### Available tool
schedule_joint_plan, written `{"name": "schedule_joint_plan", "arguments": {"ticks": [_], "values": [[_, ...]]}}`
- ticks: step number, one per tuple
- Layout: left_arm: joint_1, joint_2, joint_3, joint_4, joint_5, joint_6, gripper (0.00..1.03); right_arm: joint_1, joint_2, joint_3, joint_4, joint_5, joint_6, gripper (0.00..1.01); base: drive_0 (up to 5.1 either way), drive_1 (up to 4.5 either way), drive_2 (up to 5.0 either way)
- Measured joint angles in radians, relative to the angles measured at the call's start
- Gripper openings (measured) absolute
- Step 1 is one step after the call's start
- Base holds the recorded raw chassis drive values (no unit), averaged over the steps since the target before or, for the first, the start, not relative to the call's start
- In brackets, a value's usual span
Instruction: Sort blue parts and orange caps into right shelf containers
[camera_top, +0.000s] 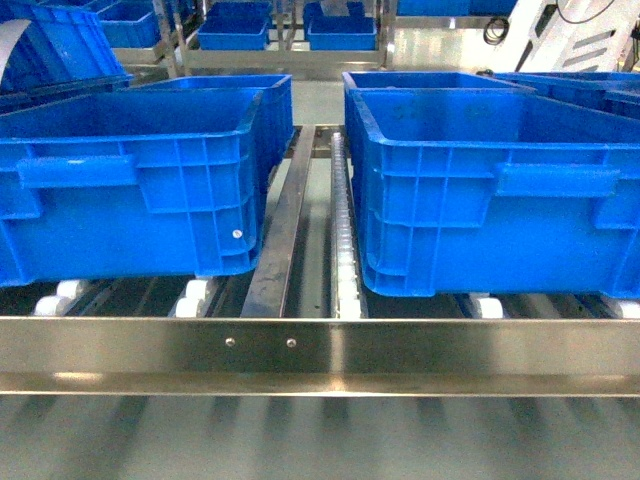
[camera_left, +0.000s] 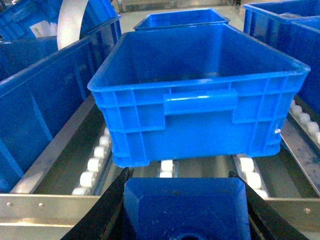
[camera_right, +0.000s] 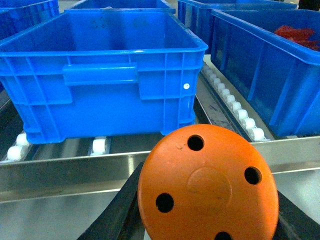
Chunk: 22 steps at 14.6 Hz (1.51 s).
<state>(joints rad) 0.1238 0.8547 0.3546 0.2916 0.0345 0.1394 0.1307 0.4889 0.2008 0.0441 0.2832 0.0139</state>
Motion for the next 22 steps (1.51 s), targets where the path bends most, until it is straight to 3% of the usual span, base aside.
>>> {"name": "schedule_joint_plan", "arguments": {"ticks": [22], "values": [[0.0,0.004,0.0,0.002,0.0,0.0,0.44,0.0,0.0,0.0,0.0,-0.002,0.0,0.43,0.0,0.0,0.0]]}}
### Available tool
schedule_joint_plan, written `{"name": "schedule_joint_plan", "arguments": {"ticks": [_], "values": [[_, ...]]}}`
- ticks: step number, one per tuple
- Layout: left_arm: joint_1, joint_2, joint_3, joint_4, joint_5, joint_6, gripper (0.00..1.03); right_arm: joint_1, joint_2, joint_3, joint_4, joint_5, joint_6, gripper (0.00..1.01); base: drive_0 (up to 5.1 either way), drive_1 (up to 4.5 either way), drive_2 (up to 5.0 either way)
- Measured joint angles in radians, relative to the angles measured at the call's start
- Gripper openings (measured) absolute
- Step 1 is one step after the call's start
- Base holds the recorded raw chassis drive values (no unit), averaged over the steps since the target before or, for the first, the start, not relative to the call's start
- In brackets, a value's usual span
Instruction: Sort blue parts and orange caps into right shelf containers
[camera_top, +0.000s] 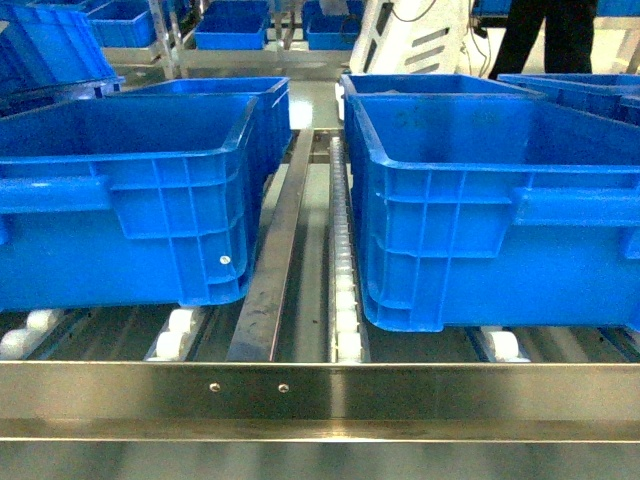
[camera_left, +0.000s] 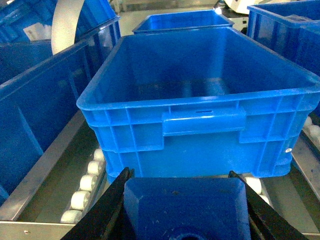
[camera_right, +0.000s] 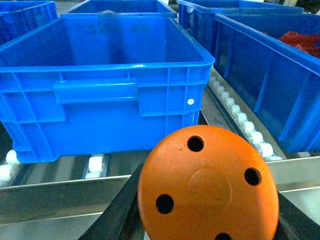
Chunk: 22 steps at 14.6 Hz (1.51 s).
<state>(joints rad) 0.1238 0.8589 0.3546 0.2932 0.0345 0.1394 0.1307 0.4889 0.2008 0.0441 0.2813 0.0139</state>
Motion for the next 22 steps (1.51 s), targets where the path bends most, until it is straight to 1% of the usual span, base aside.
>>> {"name": "schedule_joint_plan", "arguments": {"ticks": [2,3,4,5,6,7,8,9,10,11,12,14,15,16,17,18,19,20,21,22], "values": [[0.0,0.0,0.0,0.0,0.0,0.0,0.44,-0.001,0.0,-0.001,0.01,-0.006,-0.003,0.43,0.0,0.0,0.0],[0.0,0.0,0.0,0.0,0.0,0.0,0.44,-0.029,-0.006,-0.027,0.134,-0.131,-0.054,0.43,0.0,0.0,0.0],[0.0,0.0,0.0,0.0,0.0,0.0,0.44,-0.031,0.01,-0.016,0.199,-0.201,-0.075,0.43,0.0,0.0,0.0],[0.0,0.0,0.0,0.0,0.0,0.0,0.44,-0.019,0.072,0.032,0.261,-0.23,-0.089,0.43,0.0,0.0,0.0],[0.0,0.0,0.0,0.0,0.0,0.0,0.44,-0.017,0.166,0.095,0.336,-0.235,-0.085,0.43,0.0,0.0,0.0],[0.0,0.0,0.0,0.0,0.0,0.0,0.44,-0.019,0.306,0.173,0.454,-0.23,-0.087,0.43,0.0,0.0,0.0],[0.0,0.0,0.0,0.0,0.0,0.0,0.44,-0.028,0.462,0.267,0.546,-0.251,-0.086,0.43,0.0,0.0,0.0],[0.0,0.0,0.0,0.0,0.0,0.0,0.44,-0.042,0.64,0.393,0.594,-0.252,-0.088,0.46,0.0,0.0,0.0],[0.0,0.0,0.0,0.0,0.0,0.0,0.44,-0.06,0.818,0.529,0.585,-0.248,-0.088,0.6,0.0,0.0,0.0],[0.0,0.0,0.0,0.0,0.0,0.0,0.44,-0.063,0.953,0.603,0.588,-0.206,-0.088,0.75,0.0,0.0,0.0],[0.0,0.0,0.0,0.0,0.0,0.0,0.44,-0.066,0.956,0.589,0.549,-0.206,-0.084,0.8,0.0,0.0,0.0],[0.0,0.0,0.0,0.0,0.0,0.0,0.44,-0.064,0.936,0.547,0.548,-0.203,-0.082,0.86,0.0,0.0,0.0],[0.0,0.0,0.0,0.0,0.0,0.0,0.44,-0.063,0.855,0.46,0.544,-0.219,-0.064,0.95,0.0,0.0,0.0],[0.0,0.0,0.0,0.0,0.0,0.0,0.44,-0.056,0.719,0.376,0.529,-0.228,-0.035,1.0,0.0,0.0,0.0],[-0.018,0.008,-0.004,0.047,-0.055,-0.003,0.44,-0.05,0.607,0.325,0.522,-0.229,-0.021,0.97,0.0,0.0,0.0],[-0.07,0.047,0.018,0.124,-0.154,0.0,0.44,-0.037,0.482,0.254,0.501,-0.224,-0.018,0.98,0.0,0.0,0.0],[-0.085,0.128,0.091,0.178,-0.161,0.001,0.44,-0.023,0.405,0.188,0.444,-0.222,-0.017,0.98,0.0,0.0,0.0],[-0.089,0.237,0.193,0.251,-0.137,0.008,0.44,-0.001,0.372,0.144,0.414,-0.212,-0.015,0.98,0.0,0.0,0.0],[-0.089,0.375,0.334,0.287,-0.123,0.01,0.44,0.031,0.362,0.14,0.428,-0.198,-0.014,0.98,0.0,0.0,0.0],[-0.09,0.514,0.48,0.245,-0.085,-0.003,0.44,0.06,0.361,0.152,0.43,-0.187,-0.01,0.98,0.0,0.0,0.0]]}}
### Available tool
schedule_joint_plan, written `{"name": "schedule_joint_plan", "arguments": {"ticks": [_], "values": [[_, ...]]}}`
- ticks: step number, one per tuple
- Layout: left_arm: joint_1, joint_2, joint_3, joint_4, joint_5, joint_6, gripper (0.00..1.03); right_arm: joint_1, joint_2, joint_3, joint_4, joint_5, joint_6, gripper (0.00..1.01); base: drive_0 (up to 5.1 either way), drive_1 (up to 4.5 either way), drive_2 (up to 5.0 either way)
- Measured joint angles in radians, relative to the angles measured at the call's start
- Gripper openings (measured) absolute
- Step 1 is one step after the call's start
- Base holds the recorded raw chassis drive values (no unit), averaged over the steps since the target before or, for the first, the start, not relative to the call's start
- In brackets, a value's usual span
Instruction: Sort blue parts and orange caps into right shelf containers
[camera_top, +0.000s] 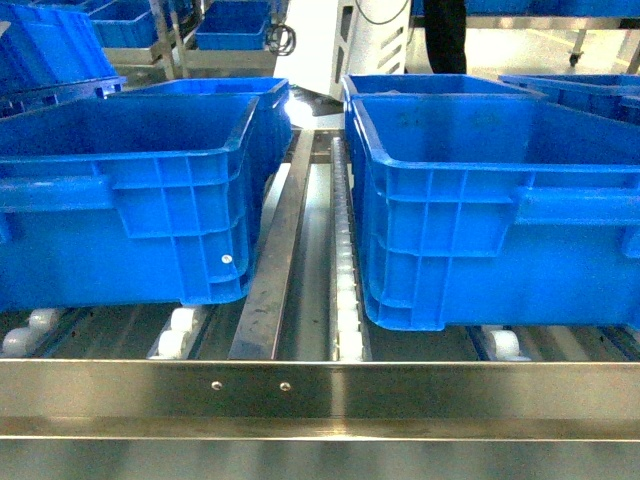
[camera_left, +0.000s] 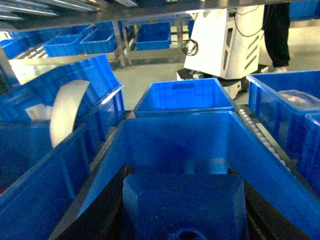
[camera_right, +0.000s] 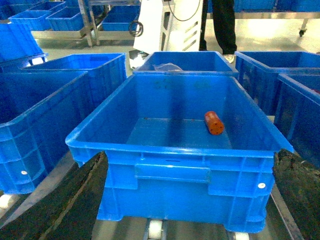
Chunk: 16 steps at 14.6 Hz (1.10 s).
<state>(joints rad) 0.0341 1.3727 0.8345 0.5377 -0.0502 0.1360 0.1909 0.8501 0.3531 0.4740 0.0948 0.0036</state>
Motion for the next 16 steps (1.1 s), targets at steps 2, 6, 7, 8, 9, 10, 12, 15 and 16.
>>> {"name": "schedule_joint_plan", "arguments": {"ticks": [2,6,7,8,9,10,12,15,16], "values": [[-0.009,0.209,0.17,-0.026,-0.021,0.003,0.68,0.026,0.003,0.005,-0.016,0.017,0.007,0.98,0.0,0.0,0.0],[-0.039,-0.221,-0.146,-0.053,0.05,-0.093,0.93,-0.005,-0.087,-0.048,-0.071,0.0,0.024,0.98,0.0,0.0,0.0],[-0.038,-0.39,-0.262,-0.076,0.051,-0.109,0.82,-0.014,-0.107,-0.094,-0.033,0.024,0.023,0.94,0.0,0.0,0.0],[-0.038,-0.539,-0.419,-0.06,0.05,-0.118,0.66,-0.026,-0.13,-0.143,0.024,0.061,0.014,0.8,0.0,0.0,0.0],[-0.032,-0.557,-0.501,-0.06,0.046,-0.129,0.51,-0.049,-0.178,-0.174,0.019,0.049,0.006,0.63,0.0,0.0,0.0],[-0.032,-0.56,-0.545,-0.061,0.048,-0.129,0.42,-0.063,-0.203,-0.189,0.014,0.037,0.005,0.54,0.0,0.0,0.0],[-0.035,-0.642,-0.596,-0.036,0.05,-0.13,0.16,-0.09,-0.26,-0.234,-0.014,0.01,0.003,0.28,0.0,0.0,0.0],[-0.034,-0.731,-0.693,-0.062,0.049,-0.133,0.02,-0.197,-0.365,-0.278,-0.066,-0.087,0.003,0.02,0.0,0.0,0.0],[-0.035,-0.765,-0.711,-0.069,0.05,-0.133,0.02,-0.191,-0.392,-0.29,-0.087,-0.094,0.003,0.02,0.0,0.0,0.0]]}}
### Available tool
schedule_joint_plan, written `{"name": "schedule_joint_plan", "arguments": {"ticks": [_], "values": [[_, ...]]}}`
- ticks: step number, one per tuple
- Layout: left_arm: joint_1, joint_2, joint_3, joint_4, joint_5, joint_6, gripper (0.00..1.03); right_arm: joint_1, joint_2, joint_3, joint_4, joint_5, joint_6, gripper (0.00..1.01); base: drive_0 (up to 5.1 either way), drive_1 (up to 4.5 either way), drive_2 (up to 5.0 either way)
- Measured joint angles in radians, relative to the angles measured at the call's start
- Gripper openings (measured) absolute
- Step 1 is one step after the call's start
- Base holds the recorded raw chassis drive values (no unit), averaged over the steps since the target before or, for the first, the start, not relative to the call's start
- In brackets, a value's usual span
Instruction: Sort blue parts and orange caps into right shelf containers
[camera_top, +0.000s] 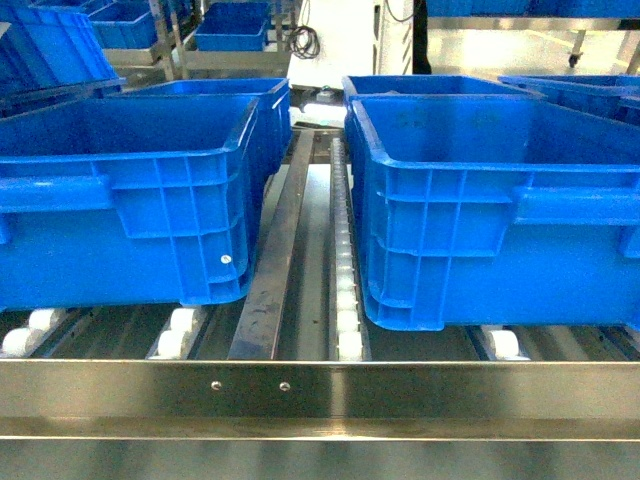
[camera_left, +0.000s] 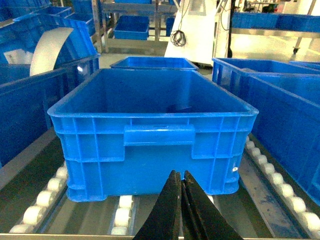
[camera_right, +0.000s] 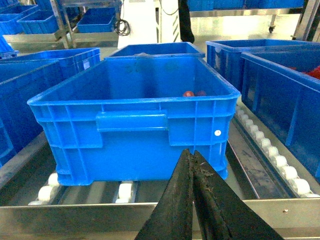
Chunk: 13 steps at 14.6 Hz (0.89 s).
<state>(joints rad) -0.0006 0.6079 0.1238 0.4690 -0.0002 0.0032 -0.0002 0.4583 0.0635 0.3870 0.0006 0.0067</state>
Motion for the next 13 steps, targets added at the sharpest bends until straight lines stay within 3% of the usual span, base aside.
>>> {"name": "schedule_joint_plan", "arguments": {"ticks": [13], "values": [[0.0,-0.358,-0.109,-0.221,0.0,0.0,0.02,0.0,-0.299,-0.051,-0.238,0.0,0.0,0.02,0.0,0.0,0.0]]}}
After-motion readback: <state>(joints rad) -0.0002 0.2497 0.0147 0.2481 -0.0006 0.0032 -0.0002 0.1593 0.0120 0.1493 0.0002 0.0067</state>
